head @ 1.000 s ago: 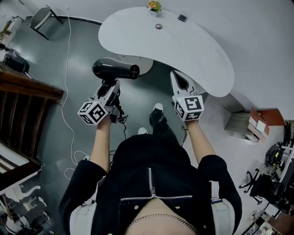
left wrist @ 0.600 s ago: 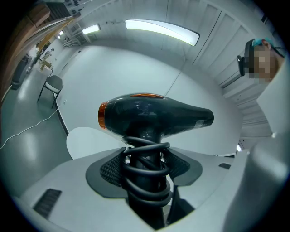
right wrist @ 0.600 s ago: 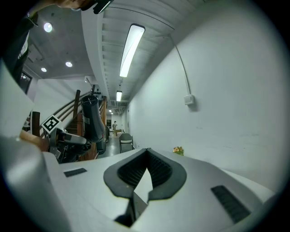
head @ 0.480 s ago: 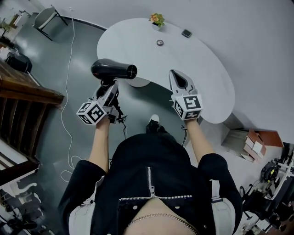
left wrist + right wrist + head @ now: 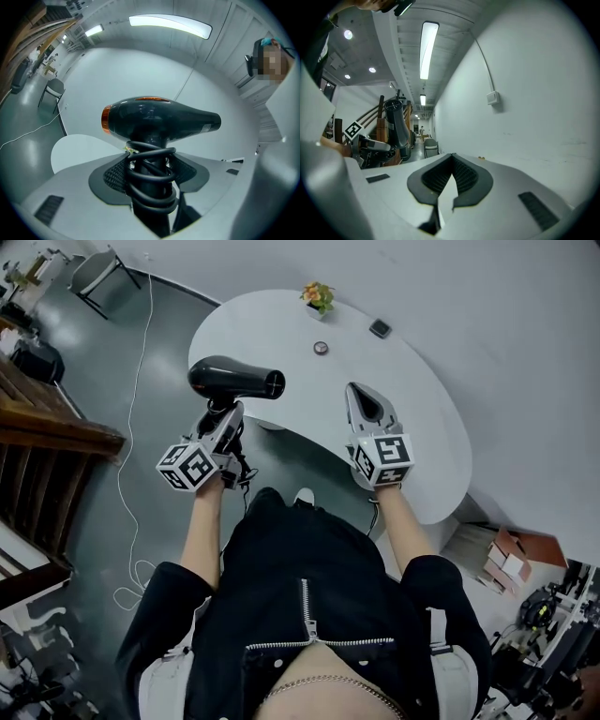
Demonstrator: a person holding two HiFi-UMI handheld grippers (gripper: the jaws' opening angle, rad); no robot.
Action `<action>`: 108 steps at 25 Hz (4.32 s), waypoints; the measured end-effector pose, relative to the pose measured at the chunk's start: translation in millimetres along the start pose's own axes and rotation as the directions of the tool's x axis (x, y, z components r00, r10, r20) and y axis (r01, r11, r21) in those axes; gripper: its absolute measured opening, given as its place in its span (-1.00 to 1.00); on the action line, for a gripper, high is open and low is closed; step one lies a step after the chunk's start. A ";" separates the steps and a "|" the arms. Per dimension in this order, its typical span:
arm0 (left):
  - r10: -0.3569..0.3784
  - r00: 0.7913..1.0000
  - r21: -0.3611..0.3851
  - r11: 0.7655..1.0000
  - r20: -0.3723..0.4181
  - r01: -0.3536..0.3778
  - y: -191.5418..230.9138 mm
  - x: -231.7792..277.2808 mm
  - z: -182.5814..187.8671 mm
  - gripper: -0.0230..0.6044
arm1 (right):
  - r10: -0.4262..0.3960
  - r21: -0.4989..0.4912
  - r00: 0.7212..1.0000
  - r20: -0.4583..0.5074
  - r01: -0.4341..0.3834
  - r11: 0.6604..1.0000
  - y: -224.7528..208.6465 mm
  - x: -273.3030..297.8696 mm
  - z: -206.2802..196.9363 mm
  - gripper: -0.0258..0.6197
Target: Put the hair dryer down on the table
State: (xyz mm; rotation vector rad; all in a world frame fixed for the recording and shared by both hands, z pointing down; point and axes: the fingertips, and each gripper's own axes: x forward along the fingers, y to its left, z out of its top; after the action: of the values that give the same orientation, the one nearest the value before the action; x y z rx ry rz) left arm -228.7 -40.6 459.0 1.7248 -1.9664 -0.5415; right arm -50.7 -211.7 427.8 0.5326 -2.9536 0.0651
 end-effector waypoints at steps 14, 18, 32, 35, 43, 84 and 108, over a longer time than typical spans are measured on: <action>-0.105 0.990 -0.007 0.994 -0.095 0.105 57.9 134.4 44.3 -0.08 | -0.158 0.017 0.987 -0.012 0.158 0.987 -70.9 76.2 5.7 -0.90; -0.157 0.979 -0.002 0.987 -0.127 0.158 67.8 179.4 56.4 -0.08 | -0.208 0.025 0.978 -0.017 0.209 0.978 -92.0 101.9 9.0 -0.90; -0.119 0.948 -0.005 0.992 -0.296 0.123 129.8 251.7 32.8 -0.08 | -0.353 0.043 0.933 -0.076 0.356 0.933 -122.3 114.8 -3.2 -0.90; -0.108 0.939 -0.001 0.994 -0.327 0.114 142.5 261.3 19.9 -0.08 | -0.384 0.048 0.919 -0.089 0.389 0.920 -128.4 111.0 -9.3 -0.90; -0.030 0.906 0.068 0.996 -0.421 0.065 180.6 287.7 -6.6 -0.08 | -0.422 -0.007 0.896 -0.140 0.425 0.905 -128.0 101.2 -21.2 -0.90; 0.425 0.670 0.490 0.865 -0.609 -0.103 282.9 363.5 -111.4 -0.08 | -0.588 0.025 0.769 -0.253 0.612 0.790 -137.8 32.3 -59.6 -0.90; 0.393 0.669 0.415 0.899 -0.631 -0.136 282.8 365.9 -126.5 -0.06 | -0.598 0.085 0.763 -0.245 0.632 0.771 -142.4 9.7 -66.1 -0.90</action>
State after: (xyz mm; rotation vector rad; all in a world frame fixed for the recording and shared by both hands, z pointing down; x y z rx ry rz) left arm -420.9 -364.0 756.0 1.4457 -1.7179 0.5468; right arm -1.2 -343.9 497.1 1.4056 -2.4329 0.2723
